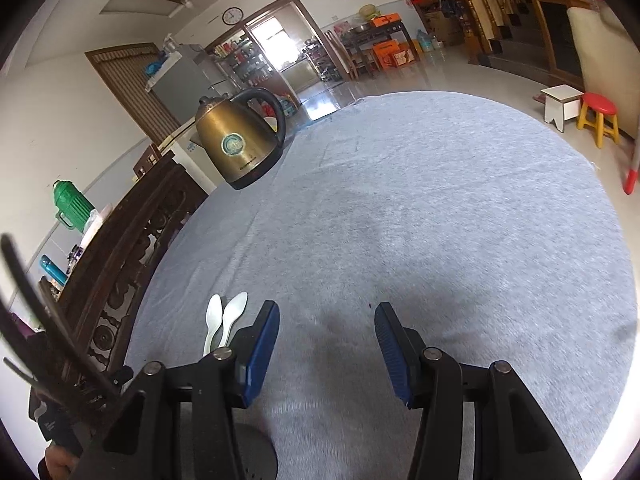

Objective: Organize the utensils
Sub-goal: 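Close the left tool on a white spoon while the right tool grasps the other spoon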

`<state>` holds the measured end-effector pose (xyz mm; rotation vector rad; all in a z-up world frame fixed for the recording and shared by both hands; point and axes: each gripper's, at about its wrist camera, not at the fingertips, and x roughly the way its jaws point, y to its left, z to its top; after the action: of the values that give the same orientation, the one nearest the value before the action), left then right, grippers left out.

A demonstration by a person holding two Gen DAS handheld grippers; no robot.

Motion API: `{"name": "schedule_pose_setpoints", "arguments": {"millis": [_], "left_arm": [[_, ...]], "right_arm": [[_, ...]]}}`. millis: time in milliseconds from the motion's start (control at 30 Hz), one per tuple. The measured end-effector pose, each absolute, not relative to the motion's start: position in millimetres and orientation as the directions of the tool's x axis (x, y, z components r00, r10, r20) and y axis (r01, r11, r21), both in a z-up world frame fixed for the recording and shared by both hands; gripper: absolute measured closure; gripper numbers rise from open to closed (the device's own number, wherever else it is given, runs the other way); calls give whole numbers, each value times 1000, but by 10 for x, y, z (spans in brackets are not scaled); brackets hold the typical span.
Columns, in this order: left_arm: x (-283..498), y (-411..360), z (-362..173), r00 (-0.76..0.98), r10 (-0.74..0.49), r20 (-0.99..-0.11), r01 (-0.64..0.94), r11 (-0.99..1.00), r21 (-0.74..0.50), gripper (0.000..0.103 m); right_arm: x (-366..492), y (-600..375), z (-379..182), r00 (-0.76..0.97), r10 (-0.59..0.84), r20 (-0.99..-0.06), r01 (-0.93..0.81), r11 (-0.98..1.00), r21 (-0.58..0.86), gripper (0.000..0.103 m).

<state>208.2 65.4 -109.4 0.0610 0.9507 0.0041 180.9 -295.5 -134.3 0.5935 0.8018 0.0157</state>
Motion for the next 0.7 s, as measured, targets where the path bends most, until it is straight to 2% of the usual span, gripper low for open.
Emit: {"name": "schedule_pose_setpoints", "arguments": {"millis": [233, 367, 467, 633, 700], "left_arm": [[2419, 297, -1223, 563, -195, -803, 217, 973, -85, 20], [2624, 63, -1242, 546, -286, -787, 291, 946, -142, 20], [2764, -99, -1313, 515, -310, -800, 326, 933, -152, 22], [2909, -298, -1540, 430, -361, -828, 387, 902, -192, 51], [2939, -337, -1559, 452, -377, -808, 406, 894, -190, 55]], "right_arm": [[2013, -2899, -1480, 688, 258, -678, 188, 840, 510, 50], [2100, -2883, -1535, 677, 267, -685, 176, 846, 504, 50], [2144, -2873, -1558, 673, 270, -688, 166, 852, 497, 50], [2218, -2904, -1621, 663, 274, -697, 163, 855, 492, 50], [2272, -2894, -1634, 656, 276, -703, 151, 864, 480, 50]]}}
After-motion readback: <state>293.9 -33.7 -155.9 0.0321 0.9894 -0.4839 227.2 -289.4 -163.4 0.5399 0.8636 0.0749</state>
